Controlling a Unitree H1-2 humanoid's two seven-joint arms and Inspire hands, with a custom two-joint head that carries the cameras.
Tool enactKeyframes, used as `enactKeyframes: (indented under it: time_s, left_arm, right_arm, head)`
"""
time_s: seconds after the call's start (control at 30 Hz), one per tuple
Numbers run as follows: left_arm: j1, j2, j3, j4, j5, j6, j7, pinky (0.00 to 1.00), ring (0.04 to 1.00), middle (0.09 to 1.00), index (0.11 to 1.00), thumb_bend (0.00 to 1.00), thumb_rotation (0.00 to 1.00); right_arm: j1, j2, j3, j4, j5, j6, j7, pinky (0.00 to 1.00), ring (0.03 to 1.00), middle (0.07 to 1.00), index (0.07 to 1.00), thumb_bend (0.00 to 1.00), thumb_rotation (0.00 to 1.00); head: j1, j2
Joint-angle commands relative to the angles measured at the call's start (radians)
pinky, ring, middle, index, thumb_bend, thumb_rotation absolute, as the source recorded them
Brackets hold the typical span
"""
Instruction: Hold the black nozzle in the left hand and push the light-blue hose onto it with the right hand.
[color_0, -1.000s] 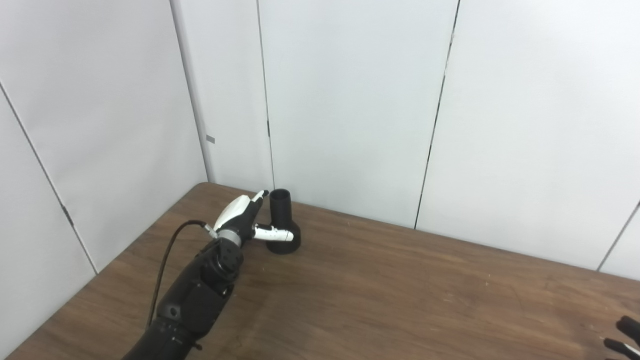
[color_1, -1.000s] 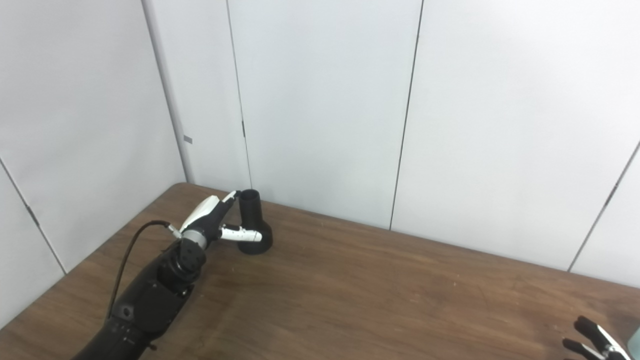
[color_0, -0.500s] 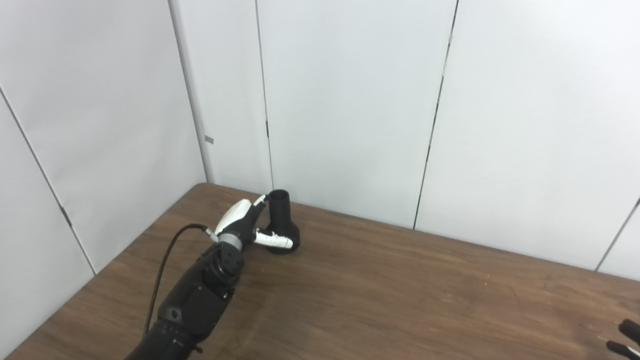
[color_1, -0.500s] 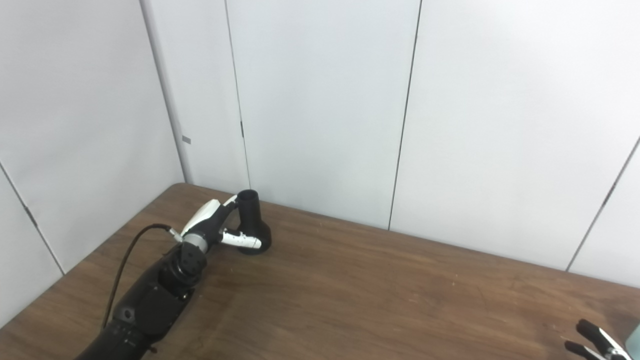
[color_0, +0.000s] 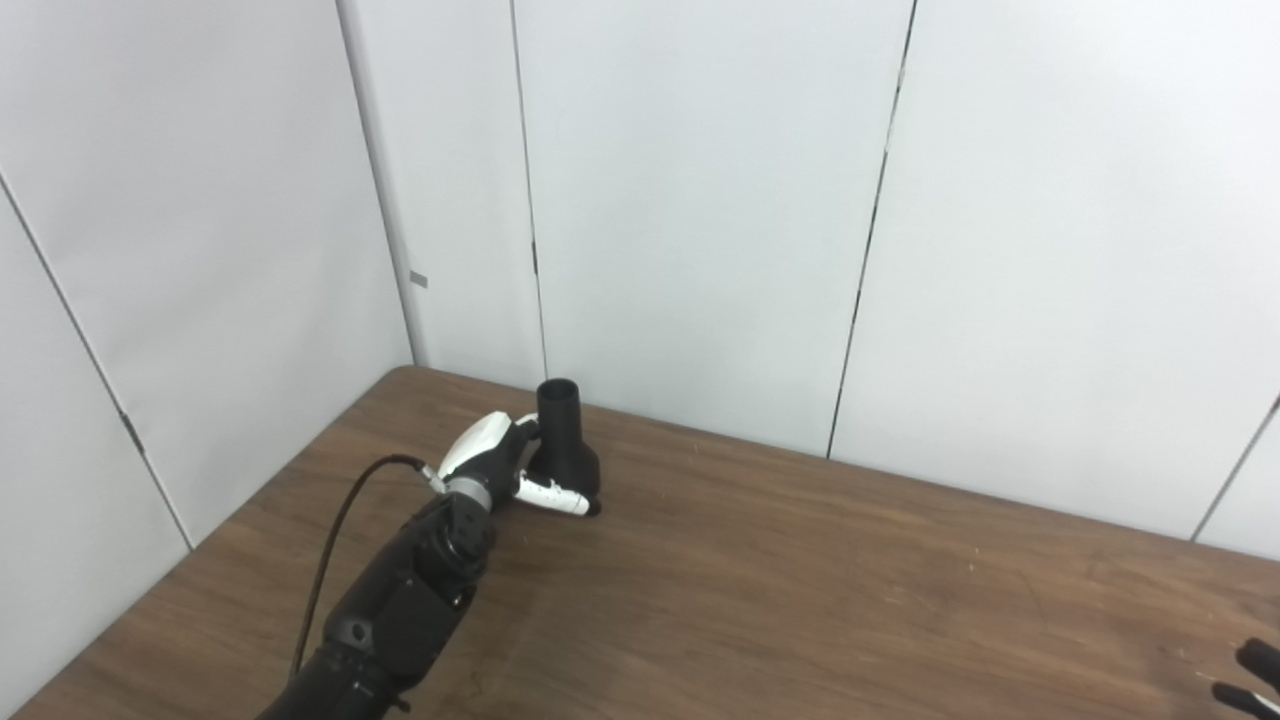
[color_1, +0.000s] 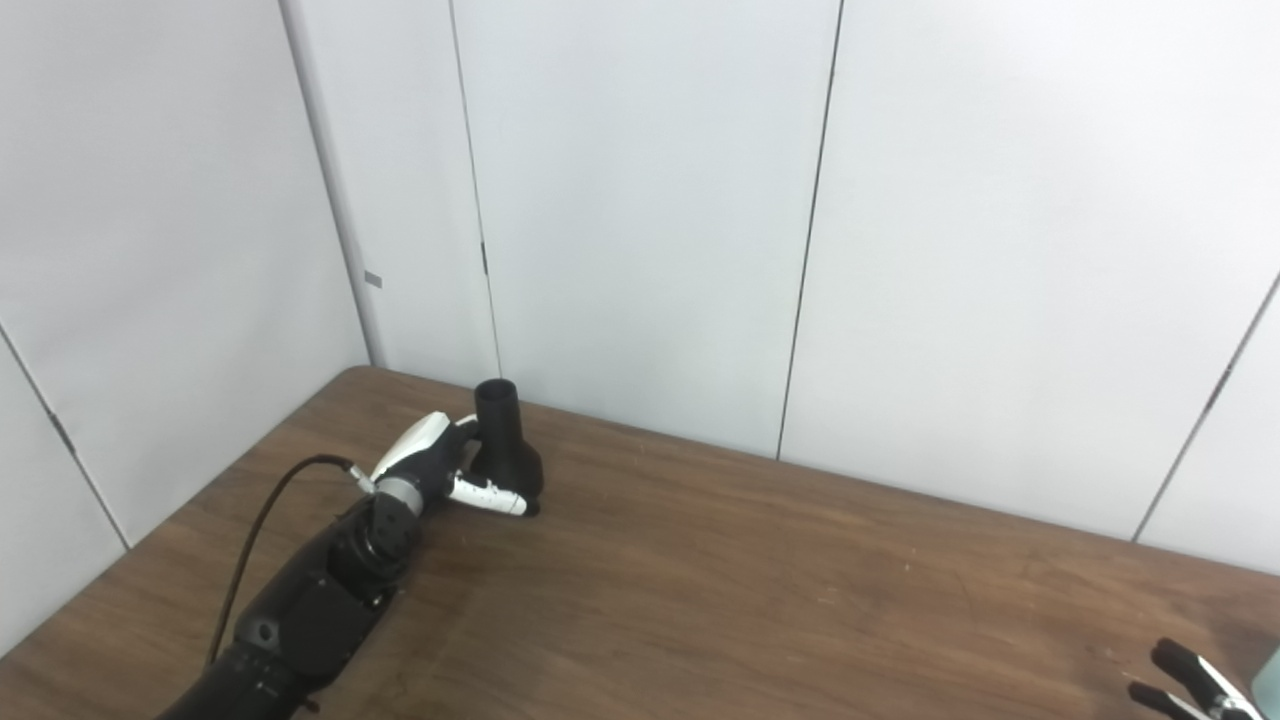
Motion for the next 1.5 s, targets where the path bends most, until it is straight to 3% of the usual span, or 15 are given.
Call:
enactKeyframes:
  time_s: [0.0, 0.37, 0.43, 0.53, 0.6, 0.63, 0.73, 0.87, 0.93, 1.1, 1.17, 1.33, 1.47]
  left_arm:
    - [-0.054, 0.024, 0.002, 0.005, 0.018, -0.014, 0.017, 1.0, 0.988, 0.914, 0.857, 1.0, 0.27]
    - [-0.059, 0.015, -0.009, 0.029, 0.041, -0.015, 0.037, 1.0, 0.953, 0.893, 0.82, 0.97, 0.24]
    - [-0.056, 0.01, 0.0, 0.031, 0.029, -0.029, 0.043, 0.99, 0.907, 0.847, 0.793, 0.96, 0.22]
    - [-0.054, 0.002, 0.017, 0.049, -0.001, -0.076, 0.053, 0.91, 0.765, 0.667, 0.703, 0.92, 0.16]
    - [-0.051, -0.007, 0.029, 0.066, -0.026, -0.106, 0.053, 0.85, 0.687, 0.604, 0.646, 0.9, 0.14]
    - [-0.044, -0.015, 0.037, 0.073, -0.041, -0.121, 0.054, 0.77, 0.62, 0.561, 0.553, 0.68, 0.1]
    - [-0.03, -0.032, 0.056, 0.087, -0.071, -0.151, 0.064, 0.68, 0.573, 0.519, 0.493, 0.54, 0.07]
    - [-0.012, -0.062, 0.084, 0.109, -0.101, -0.188, 0.092, 0.83, 0.521, 0.45, 0.508, 0.53, 0.0]
    - [-0.005, -0.07, 0.088, 0.133, -0.107, -0.227, 0.107, 0.73, 0.48, 0.431, 0.514, 0.52, 0.0]
    - [-0.002, -0.075, 0.064, 0.188, -0.074, -0.272, 0.16, 0.68, 0.497, 0.432, 0.511, 0.52, 0.0]
    - [0.0, -0.077, 0.051, 0.209, -0.063, -0.287, 0.176, 0.6, 0.512, 0.454, 0.501, 0.53, 0.0]
    - [0.008, -0.074, 0.025, 0.217, -0.055, -0.315, 0.174, 0.53, 0.501, 0.471, 0.492, 0.53, 0.0]
    - [0.023, -0.073, -0.013, 0.19, -0.041, -0.342, 0.161, 0.46, 0.44, 0.432, 0.495, 0.53, 0.0]
  right_arm:
    - [0.021, 0.005, 0.0, 0.012, 0.014, -0.004, 0.0, 0.7, 0.813, 0.904, 0.886, 0.89, 0.28]
    - [0.021, 0.011, -0.001, -0.001, 0.01, -0.002, -0.007, 0.7, 0.812, 0.903, 0.885, 0.89, 0.28]
    - [0.022, 0.011, 0.0, -0.002, 0.006, -0.001, -0.009, 0.7, 0.812, 0.903, 0.885, 0.89, 0.28]
    - [0.022, 0.01, 0.0, -0.005, 0.003, -0.002, -0.009, 0.7, 0.813, 0.904, 0.886, 0.89, 0.28]
    - [0.022, 0.009, 0.0, -0.004, 0.002, -0.001, -0.008, 0.7, 0.813, 0.904, 0.886, 0.89, 0.28]
    - [0.022, 0.008, 0.0, -0.004, 0.002, -0.001, -0.007, 0.7, 0.813, 0.904, 0.886, 0.89, 0.28]
    - [0.023, 0.008, 0.0, -0.005, 0.003, 0.002, -0.006, 0.7, 0.813, 0.904, 0.886, 0.89, 0.28]
    - [0.025, 0.008, 0.0, -0.016, 0.002, 0.014, -0.007, 0.7, 0.812, 0.904, 0.886, 0.89, 0.28]
    - [0.027, 0.008, 0.002, -0.021, -0.001, 0.019, -0.008, 0.7, 0.813, 0.904, 0.886, 0.89, 0.28]
    - [0.026, 0.005, 0.001, -0.026, -0.003, 0.025, -0.005, 0.7, 0.813, 0.905, 0.886, 0.89, 0.28]
    - [0.024, 0.007, 0.001, -0.027, -0.001, 0.029, -0.005, 0.7, 0.813, 0.903, 0.886, 0.89, 0.28]
    - [0.019, 0.011, 0.003, -0.035, -0.013, 0.036, -0.012, 0.7, 0.812, 0.9, 0.886, 0.89, 0.29]
    - [0.014, 0.017, 0.004, -0.037, -0.023, 0.038, -0.016, 0.7, 0.813, 0.899, 0.883, 0.89, 0.29]
  head:
    - [-0.001, 0.0]
    - [-0.003, 0.001]
    - [-0.003, 0.003]
    - [-0.003, 0.003]
    - [-0.003, 0.009]
    - [-0.003, 0.009]
    - [-0.002, 0.012]
    - [0.0, 0.016]
    - [-0.001, 0.018]
    - [-0.003, 0.023]
    - [-0.004, 0.024]
    - [-0.008, 0.024]
    - [-0.026, 0.027]
